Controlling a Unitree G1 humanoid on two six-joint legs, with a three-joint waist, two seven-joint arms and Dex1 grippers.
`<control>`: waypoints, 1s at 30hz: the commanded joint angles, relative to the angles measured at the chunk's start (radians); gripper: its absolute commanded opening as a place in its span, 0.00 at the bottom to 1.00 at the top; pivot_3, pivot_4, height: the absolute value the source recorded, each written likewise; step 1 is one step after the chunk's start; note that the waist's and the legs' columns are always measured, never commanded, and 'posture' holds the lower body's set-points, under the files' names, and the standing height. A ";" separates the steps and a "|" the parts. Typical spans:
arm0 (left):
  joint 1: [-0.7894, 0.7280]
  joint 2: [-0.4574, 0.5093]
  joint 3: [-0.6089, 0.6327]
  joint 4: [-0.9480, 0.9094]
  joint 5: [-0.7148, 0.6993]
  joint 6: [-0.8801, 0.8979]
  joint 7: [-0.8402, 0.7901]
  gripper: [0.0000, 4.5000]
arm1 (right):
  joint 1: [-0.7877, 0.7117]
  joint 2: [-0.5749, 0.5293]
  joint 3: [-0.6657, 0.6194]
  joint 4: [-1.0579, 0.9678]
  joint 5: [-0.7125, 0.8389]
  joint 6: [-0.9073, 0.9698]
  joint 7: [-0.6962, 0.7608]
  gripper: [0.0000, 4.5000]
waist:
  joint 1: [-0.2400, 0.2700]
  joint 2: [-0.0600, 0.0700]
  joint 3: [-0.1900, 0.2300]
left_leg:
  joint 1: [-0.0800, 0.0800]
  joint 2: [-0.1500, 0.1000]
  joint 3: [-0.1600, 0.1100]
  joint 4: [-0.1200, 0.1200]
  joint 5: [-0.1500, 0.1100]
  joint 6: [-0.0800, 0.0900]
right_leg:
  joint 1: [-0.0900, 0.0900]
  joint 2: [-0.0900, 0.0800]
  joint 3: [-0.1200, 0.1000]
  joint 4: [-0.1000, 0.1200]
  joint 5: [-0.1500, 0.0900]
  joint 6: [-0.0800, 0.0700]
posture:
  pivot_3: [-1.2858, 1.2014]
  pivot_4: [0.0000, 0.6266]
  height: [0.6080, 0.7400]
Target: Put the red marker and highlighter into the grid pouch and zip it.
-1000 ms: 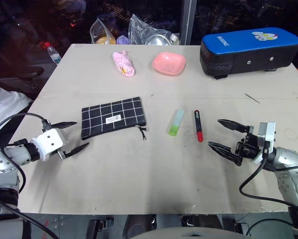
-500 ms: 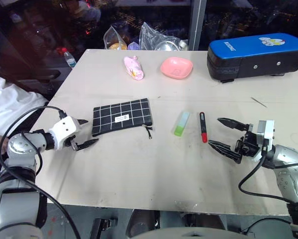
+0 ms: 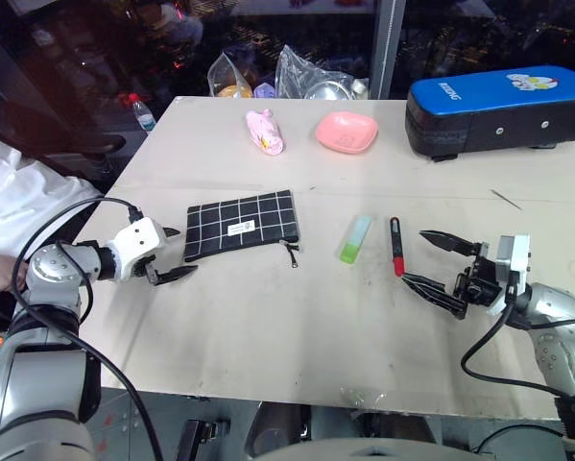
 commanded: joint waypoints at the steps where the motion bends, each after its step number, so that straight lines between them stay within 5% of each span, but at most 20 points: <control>1: -0.011 -0.074 -0.060 0.024 0.044 0.056 -0.026 0.94 | -0.020 -0.003 -0.004 -0.027 0.017 -0.001 0.008 1.00 | 0.006 0.000 0.000 | 0.000 0.000 0.000 0.000 0.000 0.000 | 0.000 0.000 0.000 0.000 0.000 0.000 | 0.52 0.24 1.00; 3: -0.017 -0.079 -0.057 0.030 0.039 0.080 -0.038 0.83 | -0.020 -0.002 -0.004 -0.027 0.016 0.000 0.009 1.00 | 0.010 0.000 0.000 | 0.000 -0.001 0.000 0.000 0.000 0.000 | 0.000 -0.001 0.000 0.000 0.000 0.000 | 0.52 0.24 1.00; 11: -0.032 -0.094 -0.042 0.035 0.030 0.124 -0.050 0.03 | -0.021 -0.001 0.001 -0.031 0.010 0.001 0.012 1.00 | 0.011 0.002 -0.001 | -0.001 -0.003 -0.003 0.000 0.001 0.003 | 0.001 -0.004 -0.003 0.000 -0.002 -0.003 | 0.52 0.24 1.00; 19: -0.059 -0.123 0.008 -0.022 -0.037 0.084 -0.041 0.01 | -0.018 0.000 0.002 -0.033 0.008 0.001 0.011 1.00 | 0.004 -0.002 0.002 | -0.003 -0.004 -0.002 0.000 0.001 0.004 | -0.001 -0.004 -0.002 -0.001 0.000 0.000 | 0.52 0.24 1.00; 30: 0.020 -0.190 0.095 -0.388 -0.182 0.092 0.076 0.01 | -0.013 0.008 0.005 -0.044 0.010 0.004 -0.003 1.00 | -0.058 -0.030 0.018 | -0.018 0.001 -0.005 0.004 0.003 0.000 | -0.010 -0.001 -0.005 -0.003 0.001 0.001 | 0.52 0.24 1.00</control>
